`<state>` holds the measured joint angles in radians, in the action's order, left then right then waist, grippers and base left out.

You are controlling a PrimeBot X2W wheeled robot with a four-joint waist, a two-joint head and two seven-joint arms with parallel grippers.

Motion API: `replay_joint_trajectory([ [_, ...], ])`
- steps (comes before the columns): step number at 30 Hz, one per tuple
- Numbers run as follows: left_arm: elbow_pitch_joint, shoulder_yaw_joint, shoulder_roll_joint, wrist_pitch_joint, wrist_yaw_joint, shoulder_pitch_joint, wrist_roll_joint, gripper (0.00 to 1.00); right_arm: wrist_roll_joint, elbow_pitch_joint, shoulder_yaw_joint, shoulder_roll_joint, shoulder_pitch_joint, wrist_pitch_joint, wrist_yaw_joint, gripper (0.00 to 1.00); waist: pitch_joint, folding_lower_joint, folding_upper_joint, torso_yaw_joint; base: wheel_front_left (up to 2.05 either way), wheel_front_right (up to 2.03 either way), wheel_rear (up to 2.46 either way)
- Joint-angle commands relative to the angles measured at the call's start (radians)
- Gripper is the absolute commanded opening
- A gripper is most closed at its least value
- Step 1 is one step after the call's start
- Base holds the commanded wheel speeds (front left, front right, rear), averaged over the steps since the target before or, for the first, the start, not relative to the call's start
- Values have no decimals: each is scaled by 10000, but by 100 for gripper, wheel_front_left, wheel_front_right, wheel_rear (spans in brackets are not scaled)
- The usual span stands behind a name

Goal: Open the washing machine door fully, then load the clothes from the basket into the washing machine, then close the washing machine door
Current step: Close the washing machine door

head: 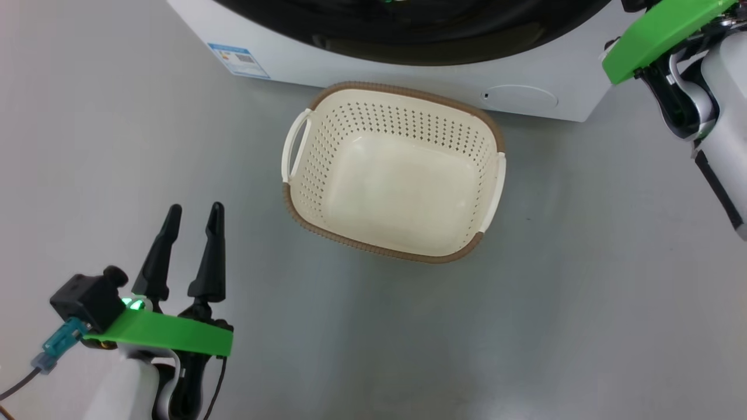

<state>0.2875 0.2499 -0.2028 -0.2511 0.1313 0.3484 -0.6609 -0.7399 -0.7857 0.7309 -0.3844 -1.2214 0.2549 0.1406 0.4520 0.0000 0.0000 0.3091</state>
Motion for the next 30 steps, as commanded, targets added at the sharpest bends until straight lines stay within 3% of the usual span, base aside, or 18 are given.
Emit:
replay_joint_trajectory([
  [1, -185, -338, -324, -106, -6, 133, -157, 100, 99, -120, -302, -10, -226, 69, -99, 0, 40, 0, 0, 81, 0, 0, 0],
  [13, -24, -440, -352, -106, -6, -22, -191, 100, 400, -271, -454, 569, 488, 69, -99, 0, -617, 0, 0, -134, 0, 0, 0],
  [15, -1, -442, -374, -106, -6, -60, -183, 100, 358, -181, -380, 621, 737, 69, -99, 26, -776, 0, 0, -239, 0, 0, 0],
  [16, 7, -446, -386, -106, -6, -80, -181, 100, 330, -116, -362, 633, 846, 69, -99, 45, -855, 0, 0, -301, 0, 0, 0],
  [17, 14, -451, -397, -106, -6, -103, -176, 100, 307, -43, -343, 636, 963, 69, -99, 87, -942, 0, 0, -369, 0, 0, 0],
  [18, 22, -452, -409, -106, -6, -128, -170, 100, 286, 35, -353, 641, 1085, 69, -99, 100, -1036, 0, 0, -443, 0, 0, 0],
  [30, 120, -536, -654, -106, -6, -629, -93, 100, 262, 1313, -1189, 589, 3265, 69, -99, 100, -2327, 0, 0, -1699, 0, 0, 0],
])
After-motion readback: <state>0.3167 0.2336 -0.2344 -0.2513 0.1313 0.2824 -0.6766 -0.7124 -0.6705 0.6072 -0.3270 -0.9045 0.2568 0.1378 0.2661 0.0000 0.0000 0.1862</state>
